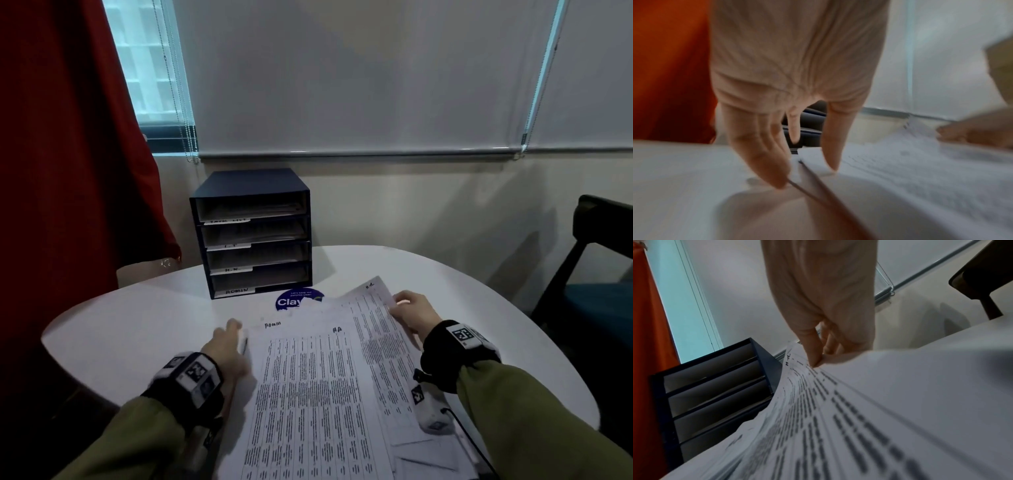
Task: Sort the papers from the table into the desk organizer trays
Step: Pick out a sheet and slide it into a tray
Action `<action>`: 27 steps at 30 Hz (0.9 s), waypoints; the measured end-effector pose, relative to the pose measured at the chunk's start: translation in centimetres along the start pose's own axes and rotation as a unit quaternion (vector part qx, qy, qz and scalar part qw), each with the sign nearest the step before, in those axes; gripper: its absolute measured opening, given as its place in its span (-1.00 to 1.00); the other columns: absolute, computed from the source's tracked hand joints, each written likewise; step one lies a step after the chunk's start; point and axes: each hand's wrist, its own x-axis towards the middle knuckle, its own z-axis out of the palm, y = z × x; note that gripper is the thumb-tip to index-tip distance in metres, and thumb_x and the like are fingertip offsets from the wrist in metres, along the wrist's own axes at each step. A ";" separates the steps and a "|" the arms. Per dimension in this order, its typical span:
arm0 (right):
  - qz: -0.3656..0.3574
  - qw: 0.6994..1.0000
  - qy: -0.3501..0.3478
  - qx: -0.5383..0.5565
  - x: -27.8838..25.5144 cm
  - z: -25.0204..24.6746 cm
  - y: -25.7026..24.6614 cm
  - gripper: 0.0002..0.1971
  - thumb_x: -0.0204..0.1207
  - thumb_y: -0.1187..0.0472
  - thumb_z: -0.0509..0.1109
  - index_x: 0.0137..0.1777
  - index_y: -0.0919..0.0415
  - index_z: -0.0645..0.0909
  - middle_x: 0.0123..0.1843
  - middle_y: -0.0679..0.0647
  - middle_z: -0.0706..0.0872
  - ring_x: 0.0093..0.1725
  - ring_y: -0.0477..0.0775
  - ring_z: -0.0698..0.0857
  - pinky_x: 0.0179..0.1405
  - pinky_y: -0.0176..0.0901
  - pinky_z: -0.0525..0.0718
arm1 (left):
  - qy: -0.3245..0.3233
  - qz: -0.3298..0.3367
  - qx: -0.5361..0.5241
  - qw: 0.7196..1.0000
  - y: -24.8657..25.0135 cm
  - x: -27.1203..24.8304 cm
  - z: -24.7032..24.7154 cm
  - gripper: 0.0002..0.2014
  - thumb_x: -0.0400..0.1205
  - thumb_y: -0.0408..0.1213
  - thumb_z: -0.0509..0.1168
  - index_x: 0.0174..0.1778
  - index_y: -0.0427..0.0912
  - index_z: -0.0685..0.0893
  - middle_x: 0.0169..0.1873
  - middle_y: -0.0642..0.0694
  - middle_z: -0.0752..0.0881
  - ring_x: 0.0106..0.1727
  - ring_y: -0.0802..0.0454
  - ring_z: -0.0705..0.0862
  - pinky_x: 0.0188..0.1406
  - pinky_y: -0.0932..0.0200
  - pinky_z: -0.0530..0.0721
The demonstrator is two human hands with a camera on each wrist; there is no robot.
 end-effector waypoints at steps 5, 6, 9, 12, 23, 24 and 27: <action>-0.026 0.995 0.008 0.095 -1.0 -0.8 -0.5 -0.87 0.50 0.48 0.29 -0.11 0.30 0.63 -0.24 0.30 0.77 -0.37 0.22 0.77 -0.42 -0.10 0.72 | -0.035 0.118 0.136 0.983 2.8 0.7 1.0 -0.23 0.46 -0.07 0.36 0.58 0.13 0.18 0.50 -0.03 0.28 0.52 -0.10 0.24 0.47 -0.17 0.40; -0.030 0.994 0.016 0.104 -1.2 -1.1 -0.7 -0.90 0.50 0.45 0.31 -0.13 0.29 0.62 -0.23 0.30 0.77 -0.33 0.24 0.77 -0.35 -0.04 0.75 | -0.066 0.114 0.147 0.980 2.8 1.2 0.9 -0.24 0.48 -0.02 0.36 0.59 0.10 0.19 0.51 -0.06 0.28 0.52 -0.12 0.24 0.49 -0.15 0.38; -0.078 0.992 0.077 0.056 -1.2 -2.2 -1.1 -0.89 0.52 0.39 0.25 -0.18 0.24 0.59 -0.22 0.21 0.74 -0.26 0.20 0.71 -0.29 -0.10 0.66 | -0.081 0.097 0.161 0.979 2.6 2.4 0.3 -0.26 0.44 0.06 0.44 0.52 0.07 0.31 0.40 -0.10 0.36 0.45 -0.14 0.30 0.45 -0.12 0.40; -0.127 0.975 0.174 0.046 -1.2 -4.1 -1.9 -0.87 0.53 0.40 0.21 -0.11 0.24 0.58 -0.21 0.14 0.68 -0.20 0.17 0.63 -0.34 -0.14 0.54 | 0.010 0.105 0.175 0.979 2.9 2.4 0.2 -0.61 0.42 0.00 0.40 0.15 0.08 0.54 0.14 -0.03 0.52 0.26 -0.07 0.43 0.32 -0.06 0.46; -0.152 0.976 0.155 -0.003 -1.8 -4.4 -0.8 -0.79 0.65 0.10 0.27 -0.05 0.28 0.50 -0.11 0.16 0.67 -0.15 0.17 0.64 -0.25 -0.12 0.51 | 0.081 0.128 -0.163 0.975 1.2 2.1 -1.7 -0.89 0.48 -0.24 0.46 -0.31 -0.08 0.65 -0.19 -0.25 0.79 -0.18 -0.10 0.71 -0.13 0.09 0.63; -0.142 0.978 0.149 -0.034 -2.0 -4.0 -0.6 -0.79 0.66 0.11 0.26 -0.06 0.28 0.49 -0.12 0.15 0.64 -0.17 0.15 0.60 -0.32 -0.13 0.46 | 0.083 0.132 -0.167 0.974 1.1 2.2 -1.8 -0.88 0.48 -0.24 0.46 -0.32 -0.09 0.65 -0.19 -0.25 0.80 -0.19 -0.08 0.71 -0.14 0.09 0.63; -0.115 0.974 0.129 -0.149 -1.6 -3.4 0.1 -0.81 0.68 0.15 0.23 -0.09 0.26 0.47 -0.14 0.14 0.63 -0.15 0.19 0.58 -0.33 -0.11 0.41 | 0.081 0.135 -0.183 0.970 0.5 2.3 -2.2 -0.87 0.50 -0.26 0.45 -0.32 -0.11 0.64 -0.21 -0.23 0.80 -0.23 -0.06 0.70 -0.18 0.11 0.61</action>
